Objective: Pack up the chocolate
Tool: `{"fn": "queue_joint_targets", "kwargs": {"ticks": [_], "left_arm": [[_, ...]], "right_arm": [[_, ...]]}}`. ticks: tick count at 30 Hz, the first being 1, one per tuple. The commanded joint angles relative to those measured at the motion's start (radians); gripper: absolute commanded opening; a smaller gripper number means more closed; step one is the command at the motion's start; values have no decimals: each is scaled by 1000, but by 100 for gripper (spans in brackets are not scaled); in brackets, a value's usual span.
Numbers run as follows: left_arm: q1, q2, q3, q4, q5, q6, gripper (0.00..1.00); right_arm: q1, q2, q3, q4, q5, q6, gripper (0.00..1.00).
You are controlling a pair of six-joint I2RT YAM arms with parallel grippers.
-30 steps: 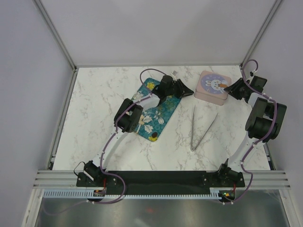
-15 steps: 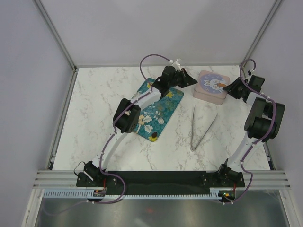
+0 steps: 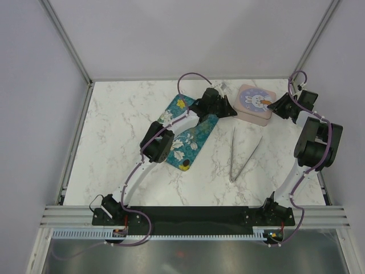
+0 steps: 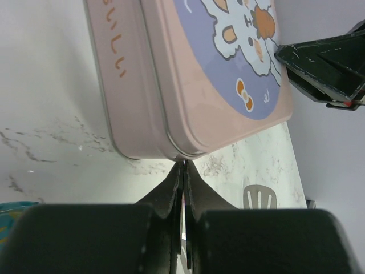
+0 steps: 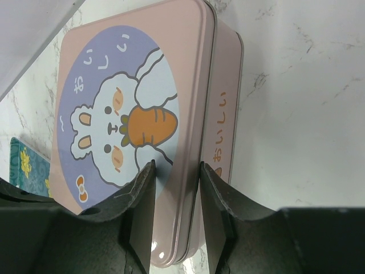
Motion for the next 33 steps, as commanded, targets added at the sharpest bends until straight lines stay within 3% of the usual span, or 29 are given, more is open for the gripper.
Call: {"fn": "queue_joint_targets", "kwargs": {"ticks": [1, 7, 14, 24, 28, 33], "left_arm": [[13, -1, 5, -13, -19, 45, 5], [13, -64, -47, 98, 58, -39, 5], [22, -162, -85, 161, 54, -69, 9], [34, -139, -75, 334, 40, -181, 17], [33, -61, 17, 284, 15, -176, 15], [15, -21, 28, 75, -72, -25, 11]], "right_arm": [[34, 62, -47, -212, 37, -46, 22], [30, 71, -27, -265, 8, -100, 18], [24, 84, -38, -268, -32, -166, 14], [16, 113, -32, -270, -30, -174, 8], [17, 123, -33, -270, -21, -175, 4], [17, 120, -28, -276, -10, -177, 2]]}}
